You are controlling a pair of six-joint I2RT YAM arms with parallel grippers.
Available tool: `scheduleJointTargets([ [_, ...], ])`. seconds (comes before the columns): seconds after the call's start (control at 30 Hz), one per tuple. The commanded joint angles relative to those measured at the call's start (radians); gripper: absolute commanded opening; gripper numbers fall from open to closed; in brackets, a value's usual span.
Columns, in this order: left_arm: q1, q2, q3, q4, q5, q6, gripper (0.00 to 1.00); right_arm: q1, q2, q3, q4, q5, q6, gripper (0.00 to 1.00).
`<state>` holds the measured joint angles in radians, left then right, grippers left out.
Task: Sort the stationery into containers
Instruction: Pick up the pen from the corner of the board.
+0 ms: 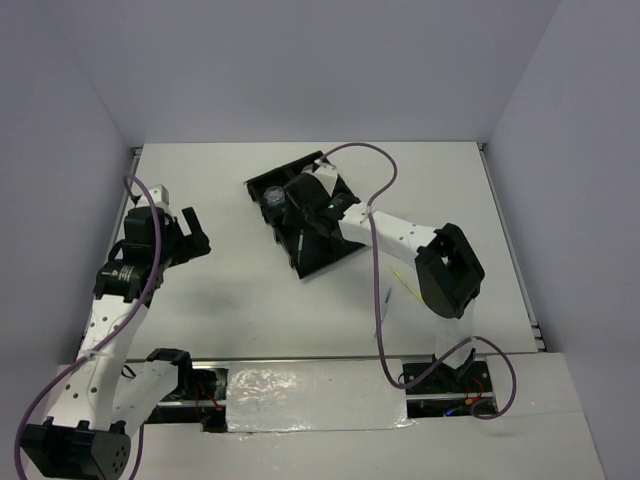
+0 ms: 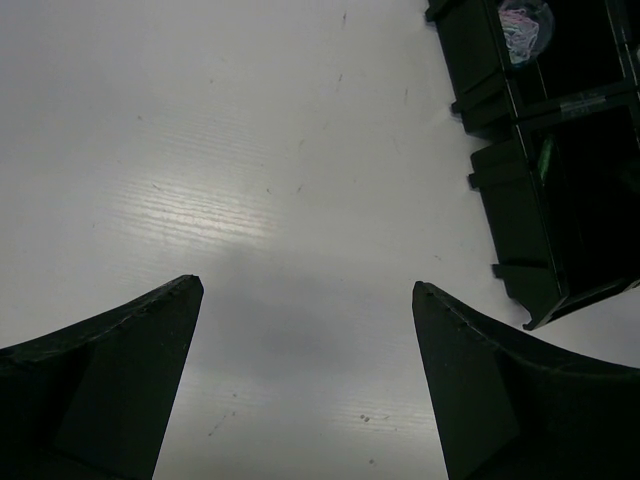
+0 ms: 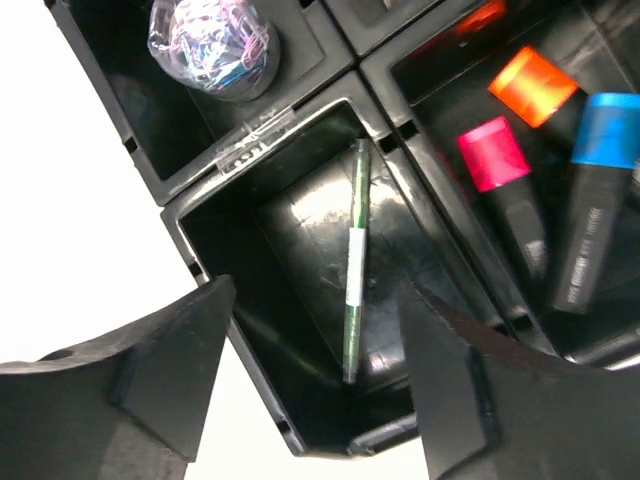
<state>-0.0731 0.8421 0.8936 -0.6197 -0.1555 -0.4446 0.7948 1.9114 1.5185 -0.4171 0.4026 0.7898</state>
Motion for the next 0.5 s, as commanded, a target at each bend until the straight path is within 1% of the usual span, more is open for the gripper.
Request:
scheduleJointTargets([
  [0.0, 0.006, -0.009, 0.002, 0.054, 0.057, 0.004, 0.99, -0.011, -0.119, -0.01, -0.048, 0.057, -0.023, 0.76],
  [0.03, 0.003, -0.003, 0.002, 0.061, 0.075, -0.009, 0.99, -0.012, -0.208, -0.033, -0.049, 0.083, -0.032, 0.86],
  [0.07, -0.04, 0.006, 0.011, 0.078, 0.076, -0.055, 0.99, -0.014, -0.257, -0.082, -0.06, 0.108, -0.049, 0.99],
  [0.1, -0.097, 0.044, 0.024, 0.077, 0.048, -0.083, 0.99, -0.023, -0.309, -0.107, -0.075, 0.131, -0.058, 1.0],
  [0.13, -0.173, 0.072, 0.037, 0.084, -0.004, -0.157, 0.99, -0.055, -0.413, -0.131, -0.119, 0.142, -0.07, 1.0],
  [0.17, -0.388, 0.103, 0.077, 0.096, -0.077, -0.199, 0.99, -0.081, -0.464, -0.174, -0.153, 0.137, -0.09, 1.0],
  [0.2, -0.504, 0.188, 0.102, 0.107, -0.222, -0.23, 0.99, -0.127, -0.515, -0.194, -0.208, 0.13, -0.109, 1.0],
  [0.23, -0.677, 0.248, 0.128, 0.116, -0.271, -0.282, 0.99, -0.146, -0.616, -0.219, -0.236, 0.128, -0.13, 1.0],
  [0.27, -0.739, 0.306, 0.184, 0.133, -0.295, -0.304, 1.0, -0.163, -0.67, -0.254, -0.277, 0.152, -0.136, 1.0],
  [0.3, -0.789, 0.433, 0.212, 0.147, -0.315, -0.319, 0.99, -0.169, -0.725, -0.273, -0.313, 0.188, -0.139, 1.0],
  [0.33, -0.832, 0.495, 0.234, 0.164, -0.328, -0.344, 0.99, -0.186, -0.78, -0.294, -0.366, 0.217, -0.149, 1.0],
  [0.37, -0.919, 0.549, 0.278, 0.179, -0.344, -0.351, 0.99, -0.201, -0.88, -0.317, -0.397, 0.254, -0.162, 1.0],
  [0.4, -0.963, 0.656, 0.301, 0.211, -0.375, -0.358, 0.99, -0.215, -0.929, -0.325, -0.454, 0.265, -0.17, 1.0],
  [0.43, -1.031, 0.713, 0.358, 0.225, -0.383, -0.359, 0.99, -0.245, -0.971, -0.328, -0.474, 0.266, -0.191, 1.0],
  [0.47, -1.054, 0.82, 0.393, 0.21, -0.389, -0.368, 0.99, -0.261, -1.038, -0.321, -0.504, 0.26, -0.217, 1.0],
])
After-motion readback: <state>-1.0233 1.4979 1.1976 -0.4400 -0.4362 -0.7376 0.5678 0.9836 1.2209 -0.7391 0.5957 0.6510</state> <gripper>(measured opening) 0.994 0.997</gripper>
